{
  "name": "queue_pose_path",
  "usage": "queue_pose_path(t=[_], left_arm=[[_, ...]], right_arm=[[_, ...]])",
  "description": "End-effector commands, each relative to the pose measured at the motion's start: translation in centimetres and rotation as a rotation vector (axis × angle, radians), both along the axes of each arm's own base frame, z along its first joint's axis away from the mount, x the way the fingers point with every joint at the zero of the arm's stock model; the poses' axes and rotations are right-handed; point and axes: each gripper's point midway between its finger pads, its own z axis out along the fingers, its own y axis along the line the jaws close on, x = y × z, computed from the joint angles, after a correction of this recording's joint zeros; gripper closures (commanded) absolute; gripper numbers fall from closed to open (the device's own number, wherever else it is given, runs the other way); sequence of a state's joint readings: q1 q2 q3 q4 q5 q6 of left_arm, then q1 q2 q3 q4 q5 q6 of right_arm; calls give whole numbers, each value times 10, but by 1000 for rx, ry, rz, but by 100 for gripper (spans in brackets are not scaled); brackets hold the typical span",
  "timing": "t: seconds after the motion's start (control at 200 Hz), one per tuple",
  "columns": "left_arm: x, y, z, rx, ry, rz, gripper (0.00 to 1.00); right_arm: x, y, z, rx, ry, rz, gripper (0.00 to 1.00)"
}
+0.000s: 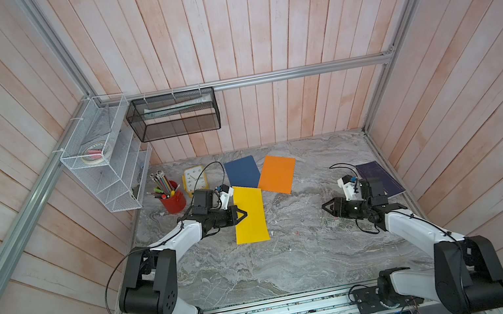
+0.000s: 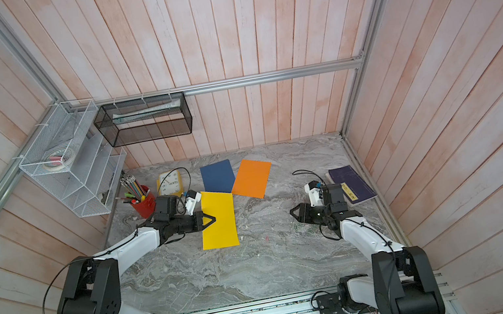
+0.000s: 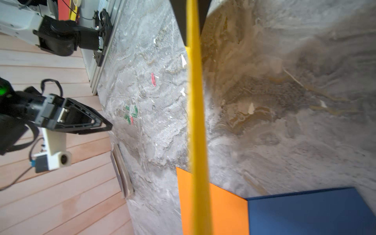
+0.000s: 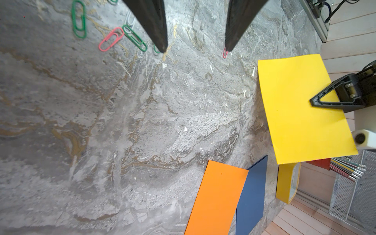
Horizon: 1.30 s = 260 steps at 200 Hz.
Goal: Unclip the paperclips from the documents
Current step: Place the document at the center of the board.
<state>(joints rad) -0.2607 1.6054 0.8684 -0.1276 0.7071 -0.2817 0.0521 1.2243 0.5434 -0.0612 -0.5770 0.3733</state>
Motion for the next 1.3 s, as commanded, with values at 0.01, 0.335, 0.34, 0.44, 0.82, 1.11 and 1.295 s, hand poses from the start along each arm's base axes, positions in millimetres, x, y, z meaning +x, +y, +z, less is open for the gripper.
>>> queue_pose_path(t=[0.01,0.335,0.34,0.44,0.82,1.11,1.295], left_arm=[[26,7,-8,73,-18,48,100],[60,16,-38,174,19,111,100],[60,16,-39,174,21,110,100],[67,18,-42,198,18,116,100],[76,32,-53,303,13,151,74],[78,45,-44,377,-28,211,54],[75,49,-24,407,-101,236,43]], right_arm=[[1,6,12,18,-16,21,51],[-1,8,12,22,-20,30,50],[-1,8,12,22,-20,30,50],[-2,8,12,20,-21,32,50],[-4,9,10,23,-20,41,50],[-4,10,12,24,-26,48,49],[-2,9,13,11,-40,54,49]])
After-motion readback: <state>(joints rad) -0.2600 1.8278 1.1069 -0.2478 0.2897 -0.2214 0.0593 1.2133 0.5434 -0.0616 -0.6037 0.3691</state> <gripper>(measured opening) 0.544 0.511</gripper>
